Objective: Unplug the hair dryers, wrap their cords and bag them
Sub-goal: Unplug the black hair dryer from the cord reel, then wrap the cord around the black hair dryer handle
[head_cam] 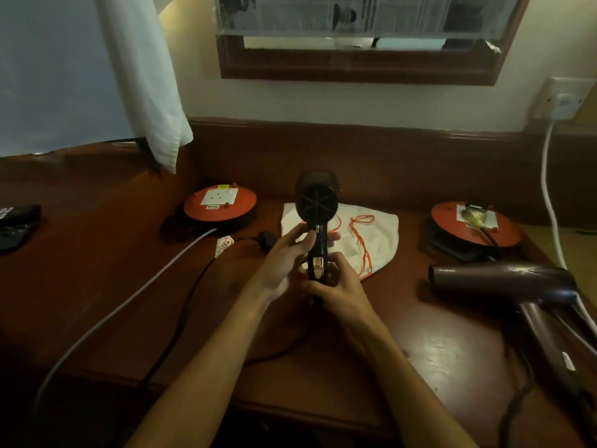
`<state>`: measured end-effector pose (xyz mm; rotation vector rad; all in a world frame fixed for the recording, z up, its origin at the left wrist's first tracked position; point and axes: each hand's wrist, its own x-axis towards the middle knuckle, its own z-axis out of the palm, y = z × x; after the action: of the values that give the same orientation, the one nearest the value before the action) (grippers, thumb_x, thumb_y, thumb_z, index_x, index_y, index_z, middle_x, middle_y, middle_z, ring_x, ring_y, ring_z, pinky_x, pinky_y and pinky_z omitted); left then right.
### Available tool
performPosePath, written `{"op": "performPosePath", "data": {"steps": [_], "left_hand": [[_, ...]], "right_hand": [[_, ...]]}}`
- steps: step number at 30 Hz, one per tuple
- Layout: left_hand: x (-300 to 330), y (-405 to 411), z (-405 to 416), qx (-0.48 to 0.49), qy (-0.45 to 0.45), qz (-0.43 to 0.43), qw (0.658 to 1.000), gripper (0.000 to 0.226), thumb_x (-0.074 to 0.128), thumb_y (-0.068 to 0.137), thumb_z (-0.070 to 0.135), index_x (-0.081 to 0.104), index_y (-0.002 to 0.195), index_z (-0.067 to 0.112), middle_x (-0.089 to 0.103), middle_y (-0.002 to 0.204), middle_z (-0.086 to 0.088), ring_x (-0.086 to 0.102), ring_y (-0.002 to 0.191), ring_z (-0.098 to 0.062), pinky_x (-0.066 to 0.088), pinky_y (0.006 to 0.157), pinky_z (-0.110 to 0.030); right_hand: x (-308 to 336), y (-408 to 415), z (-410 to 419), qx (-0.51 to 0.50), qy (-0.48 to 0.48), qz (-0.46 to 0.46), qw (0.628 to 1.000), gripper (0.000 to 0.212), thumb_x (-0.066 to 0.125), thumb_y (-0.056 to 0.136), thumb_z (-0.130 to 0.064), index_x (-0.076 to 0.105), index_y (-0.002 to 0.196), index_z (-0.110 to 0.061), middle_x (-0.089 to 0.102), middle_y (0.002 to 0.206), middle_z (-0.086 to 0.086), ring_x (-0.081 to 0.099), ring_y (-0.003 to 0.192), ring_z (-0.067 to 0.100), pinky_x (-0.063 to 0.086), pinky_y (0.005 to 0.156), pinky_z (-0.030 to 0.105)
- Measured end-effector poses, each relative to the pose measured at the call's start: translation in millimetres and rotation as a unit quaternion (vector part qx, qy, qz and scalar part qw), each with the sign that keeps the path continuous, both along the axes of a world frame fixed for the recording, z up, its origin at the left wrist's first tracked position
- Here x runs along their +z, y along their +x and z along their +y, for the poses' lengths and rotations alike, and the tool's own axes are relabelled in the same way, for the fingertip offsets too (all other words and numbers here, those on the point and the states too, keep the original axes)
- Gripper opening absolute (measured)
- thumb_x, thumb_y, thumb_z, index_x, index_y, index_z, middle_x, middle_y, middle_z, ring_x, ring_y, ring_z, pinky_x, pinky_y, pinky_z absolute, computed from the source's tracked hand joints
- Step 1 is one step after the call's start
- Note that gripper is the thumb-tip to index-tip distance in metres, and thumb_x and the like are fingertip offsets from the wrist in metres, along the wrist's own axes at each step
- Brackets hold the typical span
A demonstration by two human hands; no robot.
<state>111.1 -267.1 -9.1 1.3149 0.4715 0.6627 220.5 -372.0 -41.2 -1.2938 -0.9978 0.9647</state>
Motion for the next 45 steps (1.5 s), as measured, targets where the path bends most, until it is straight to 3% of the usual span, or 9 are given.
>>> {"op": "performPosePath", "data": {"steps": [4,8,13,19,27,35,39,42,45], "left_hand": [[-11,4,6,0.022,-0.009,0.043,0.999,0.053,0.062,0.094,0.055,0.065,0.135,0.023,0.068,0.137,-0.003,0.057,0.135,-0.023,0.036,0.117,-0.060],[-33,-7,-15,0.130,0.040,0.114,0.984,0.028,0.055,0.105,0.031,0.069,0.128,0.022,0.075,0.119,0.000,0.068,0.116,-0.012,0.049,0.108,-0.035],[-63,-56,-76,0.161,0.241,0.276,0.916,0.049,0.067,0.096,0.043,0.058,0.141,0.028,0.053,0.133,0.016,0.044,0.129,0.000,0.033,0.104,-0.016],[-68,-88,-103,0.106,0.348,0.326,0.873,0.025,0.081,0.081,0.048,0.068,0.098,0.036,0.046,0.138,0.019,0.029,0.130,0.003,0.018,0.100,-0.002],[-32,-112,-110,0.010,0.456,0.478,0.751,0.019,0.051,0.101,0.053,0.043,0.100,0.036,0.039,0.106,0.013,0.042,0.112,-0.011,0.028,0.094,-0.029],[-17,-115,-98,0.052,0.467,0.479,0.742,0.012,0.051,0.106,0.035,0.043,0.101,0.028,0.067,0.097,0.004,0.063,0.095,-0.019,0.032,0.078,-0.029],[-1,-105,-75,0.023,0.478,0.477,0.737,0.018,0.064,0.100,0.033,0.054,0.111,0.024,0.060,0.090,0.007,0.055,0.074,-0.010,0.042,0.073,-0.030],[16,-104,-58,-0.060,0.463,0.469,0.749,0.021,0.074,0.093,0.026,0.057,0.105,0.027,0.065,0.095,0.009,0.062,0.084,-0.010,0.047,0.074,-0.027],[35,-103,-45,-0.091,0.515,0.482,0.703,0.032,0.079,0.087,0.022,0.054,0.104,0.031,0.054,0.098,0.013,0.059,0.095,-0.010,0.049,0.080,-0.028]], "right_hand": [[-9,9,8,0.014,0.053,-0.010,0.998,0.031,0.068,0.095,-0.024,0.060,0.125,-0.017,0.067,0.092,0.008,0.061,0.070,0.022,0.051,0.066,0.033],[-18,12,11,-0.059,0.090,-0.197,0.974,0.038,0.071,0.093,-0.026,0.060,0.129,-0.018,0.069,0.106,-0.007,0.065,0.092,0.004,0.052,0.078,0.020],[-30,9,11,-0.028,0.081,-0.302,0.949,0.037,0.074,0.091,-0.028,0.063,0.125,-0.018,0.070,0.104,-0.003,0.065,0.094,0.007,0.051,0.080,0.021],[-26,7,10,-0.065,0.077,-0.296,0.950,0.029,0.073,0.092,-0.027,0.066,0.117,-0.016,0.065,0.088,-0.006,0.057,0.074,0.002,0.042,0.064,0.013],[-23,8,-3,-0.050,0.062,-0.291,0.953,0.028,0.073,0.090,-0.032,0.068,0.116,-0.024,0.069,0.092,0.004,0.062,0.079,0.019,0.050,0.068,0.034],[-17,7,-9,-0.019,0.048,-0.282,0.958,0.033,0.079,0.085,-0.029,0.067,0.115,-0.033,0.070,0.099,-0.010,0.063,0.091,0.002,0.050,0.073,0.015],[-13,6,-13,0.004,0.037,-0.250,0.967,0.040,0.084,0.080,-0.022,0.067,0.115,-0.034,0.071,0.103,-0.015,0.064,0.095,-0.007,0.050,0.081,0.011],[-11,8,-14,0.016,0.018,-0.242,0.970,0.048,0.083,0.080,-0.022,0.063,0.122,-0.036,0.069,0.104,-0.019,0.063,0.094,-0.013,0.047,0.080,0.005],[-11,12,-15,0.026,0.009,-0.232,0.972,0.050,0.084,0.080,-0.025,0.067,0.126,-0.032,0.074,0.108,-0.009,0.067,0.097,-0.001,0.052,0.082,0.012]]}}
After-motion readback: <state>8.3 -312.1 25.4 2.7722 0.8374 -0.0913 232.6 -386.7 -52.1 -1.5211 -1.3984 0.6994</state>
